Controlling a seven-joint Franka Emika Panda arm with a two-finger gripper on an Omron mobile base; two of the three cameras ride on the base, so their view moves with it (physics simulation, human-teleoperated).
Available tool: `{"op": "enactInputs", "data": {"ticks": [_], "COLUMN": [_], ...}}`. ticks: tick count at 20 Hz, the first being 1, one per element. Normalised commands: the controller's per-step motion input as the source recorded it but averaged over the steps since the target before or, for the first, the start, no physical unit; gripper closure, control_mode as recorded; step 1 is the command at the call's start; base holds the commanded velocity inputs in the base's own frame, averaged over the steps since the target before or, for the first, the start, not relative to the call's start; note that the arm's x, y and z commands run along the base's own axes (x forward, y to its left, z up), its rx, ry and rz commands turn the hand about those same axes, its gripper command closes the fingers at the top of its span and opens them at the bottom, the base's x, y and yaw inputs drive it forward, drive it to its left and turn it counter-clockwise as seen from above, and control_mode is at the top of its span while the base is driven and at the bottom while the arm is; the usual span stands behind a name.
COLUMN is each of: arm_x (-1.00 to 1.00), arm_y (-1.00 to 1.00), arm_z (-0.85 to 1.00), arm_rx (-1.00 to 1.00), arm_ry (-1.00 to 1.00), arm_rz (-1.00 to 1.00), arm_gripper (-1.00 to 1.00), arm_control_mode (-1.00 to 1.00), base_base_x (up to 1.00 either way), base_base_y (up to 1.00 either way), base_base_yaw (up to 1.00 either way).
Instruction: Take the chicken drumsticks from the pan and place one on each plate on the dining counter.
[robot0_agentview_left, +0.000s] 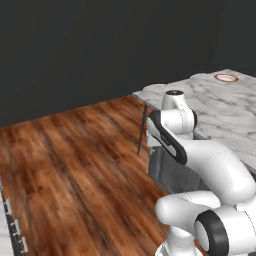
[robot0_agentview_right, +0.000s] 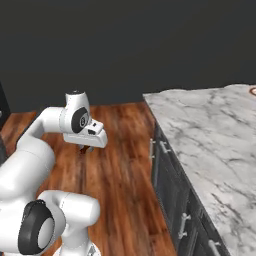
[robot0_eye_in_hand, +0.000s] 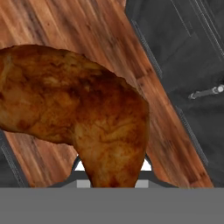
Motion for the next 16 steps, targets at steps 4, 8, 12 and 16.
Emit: {"op": "enactInputs", "data": {"ticks": [4,8,12,16], "arm_x": [0.00,0.00,0.00,0.00], "arm_y": [0.00,0.00,0.00,0.00], "arm_z": [0.00,0.00,0.00,0.00], "arm_rx": [0.00,0.00,0.00,0.00], "arm_ry": [0.00,0.00,0.00,0.00], "arm_rz": [0.00,0.00,0.00,0.00], "arm_gripper": [1.00,1.00,1.00,1.00], "arm_control_mode": [1.00,1.00,1.00,1.00], "base_base_x": [1.00,1.00,1.00,0.97], "base_base_y": [0.39,0.37,0.39,0.44], "base_base_yaw": [-0.08,-0.11,-0.26,-0.41]}}
